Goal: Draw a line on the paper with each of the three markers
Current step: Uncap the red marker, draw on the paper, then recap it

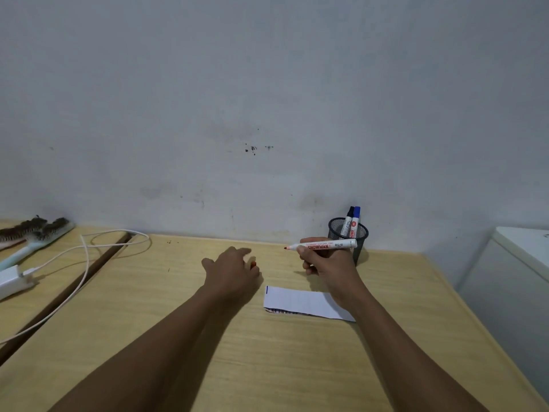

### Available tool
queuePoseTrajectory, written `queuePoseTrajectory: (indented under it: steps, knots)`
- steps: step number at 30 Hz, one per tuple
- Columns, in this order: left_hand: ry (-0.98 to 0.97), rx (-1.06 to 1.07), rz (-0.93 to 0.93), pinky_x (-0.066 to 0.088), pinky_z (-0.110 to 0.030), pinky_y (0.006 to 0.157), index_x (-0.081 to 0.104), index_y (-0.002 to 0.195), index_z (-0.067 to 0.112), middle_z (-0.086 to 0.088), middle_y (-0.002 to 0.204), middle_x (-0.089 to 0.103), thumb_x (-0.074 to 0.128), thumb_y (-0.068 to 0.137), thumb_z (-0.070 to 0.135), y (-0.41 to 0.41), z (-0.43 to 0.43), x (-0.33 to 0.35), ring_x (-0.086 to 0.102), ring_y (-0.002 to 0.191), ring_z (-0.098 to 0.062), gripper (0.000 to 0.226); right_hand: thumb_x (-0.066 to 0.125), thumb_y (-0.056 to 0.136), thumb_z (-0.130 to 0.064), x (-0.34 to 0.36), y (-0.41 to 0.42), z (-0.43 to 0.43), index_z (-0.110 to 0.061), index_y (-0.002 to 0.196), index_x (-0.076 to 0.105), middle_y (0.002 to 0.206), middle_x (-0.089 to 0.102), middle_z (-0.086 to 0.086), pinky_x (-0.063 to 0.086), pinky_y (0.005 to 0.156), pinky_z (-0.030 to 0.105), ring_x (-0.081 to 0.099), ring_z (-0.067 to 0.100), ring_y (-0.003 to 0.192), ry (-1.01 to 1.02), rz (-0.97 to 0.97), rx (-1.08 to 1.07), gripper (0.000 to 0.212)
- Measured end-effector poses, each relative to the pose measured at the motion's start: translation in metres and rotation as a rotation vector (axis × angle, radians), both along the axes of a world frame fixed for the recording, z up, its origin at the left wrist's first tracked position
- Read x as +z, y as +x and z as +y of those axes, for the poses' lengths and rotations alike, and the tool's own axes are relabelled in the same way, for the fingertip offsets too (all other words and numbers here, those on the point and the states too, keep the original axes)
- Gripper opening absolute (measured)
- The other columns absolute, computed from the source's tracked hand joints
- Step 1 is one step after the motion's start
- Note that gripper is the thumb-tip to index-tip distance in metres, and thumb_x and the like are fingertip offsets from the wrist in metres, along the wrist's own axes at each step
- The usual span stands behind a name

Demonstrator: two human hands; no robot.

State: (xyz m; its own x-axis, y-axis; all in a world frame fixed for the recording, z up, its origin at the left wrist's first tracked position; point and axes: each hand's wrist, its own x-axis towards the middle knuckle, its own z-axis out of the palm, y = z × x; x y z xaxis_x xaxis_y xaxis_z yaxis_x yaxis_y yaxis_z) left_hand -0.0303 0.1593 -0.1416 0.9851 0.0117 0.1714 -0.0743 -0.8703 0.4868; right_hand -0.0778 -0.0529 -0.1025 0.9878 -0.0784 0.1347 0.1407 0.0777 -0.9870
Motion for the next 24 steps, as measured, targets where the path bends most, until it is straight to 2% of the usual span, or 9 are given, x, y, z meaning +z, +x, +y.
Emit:
queuePoseTrajectory:
  steps: [1,3,6,10,13,17,20,24]
  knots:
    - [-0.046,0.037,-0.051,0.027,-0.042,0.091,0.058,0.118,0.035,0.009,0.11,0.063,0.058,0.082,0.048,-0.005,0.001,-0.004,0.059,0.107,-0.014,0.038,0.073,0.089,-0.008,-0.004,0.0,0.002,0.0,0.099,0.071,0.069,0.066,0.004,0.051,0.055,0.027,0.058,0.015,0.059,-0.009,-0.004,0.003,0.012]
    - [-0.121,0.043,-0.155,0.028,-0.04,0.09,0.054,0.1,0.038,0.015,0.1,0.057,0.061,0.077,0.055,-0.021,0.002,-0.011,0.054,0.099,-0.006,0.029,0.069,0.093,-0.009,-0.011,-0.002,0.007,0.005,0.095,0.069,0.069,0.066,0.009,0.049,0.052,0.029,0.057,0.018,0.057,-0.04,-0.002,0.008,0.014]
    - [-0.113,-0.113,-0.157,0.022,-0.036,0.087,0.058,0.084,0.036,0.023,0.1,0.053,0.065,0.071,0.059,-0.047,0.001,-0.017,0.043,0.1,0.0,0.027,0.066,0.094,-0.013,-0.024,-0.005,0.018,-0.002,0.085,0.07,0.066,0.068,0.011,0.048,0.05,0.032,0.058,0.023,0.056,-0.123,0.04,0.035,0.015]
    - [-0.072,-0.248,-0.133,0.017,-0.036,0.098,0.064,0.082,0.043,0.025,0.113,0.054,0.066,0.068,0.059,-0.053,0.008,-0.015,0.04,0.112,-0.003,0.021,0.065,0.094,-0.014,-0.033,-0.003,0.029,-0.012,0.075,0.068,0.062,0.066,0.007,0.046,0.051,0.032,0.057,0.023,0.056,-0.231,0.078,0.078,0.019]
    - [-0.062,-0.255,-0.119,0.018,-0.037,0.1,0.071,0.079,0.043,0.024,0.114,0.056,0.065,0.07,0.058,-0.051,0.011,-0.017,0.043,0.114,-0.004,0.019,0.066,0.093,-0.016,-0.037,-0.001,0.032,-0.018,0.073,0.066,0.061,0.068,-0.002,0.05,0.055,0.029,0.062,0.014,0.056,-0.384,0.01,0.058,0.02]
    - [-0.051,-0.223,-0.097,0.018,-0.047,0.109,0.076,0.08,0.039,0.024,0.117,0.057,0.068,0.073,0.058,-0.052,0.012,-0.018,0.043,0.117,-0.003,0.022,0.066,0.093,-0.019,-0.047,-0.003,0.031,-0.012,0.077,0.069,0.068,0.071,0.007,0.054,0.06,0.039,0.063,0.014,0.058,-0.456,-0.041,0.046,0.018]
    - [-0.048,-0.231,-0.059,0.013,-0.055,0.114,0.076,0.079,0.037,0.024,0.117,0.057,0.069,0.075,0.057,-0.051,0.014,-0.019,0.04,0.119,-0.002,0.022,0.067,0.093,-0.017,-0.05,0.0,0.031,-0.007,0.081,0.071,0.072,0.073,0.009,0.053,0.06,0.034,0.063,0.013,0.059,-0.449,-0.032,0.053,0.017]
    - [-0.062,-0.253,-0.071,0.013,-0.059,0.113,0.075,0.074,0.036,0.024,0.113,0.06,0.07,0.072,0.059,-0.049,0.014,-0.02,0.041,0.117,-0.003,0.024,0.065,0.093,-0.016,-0.045,0.006,0.03,-0.004,0.081,0.068,0.073,0.072,0.015,0.05,0.058,0.027,0.06,0.013,0.056,-0.45,-0.001,0.095,0.018]
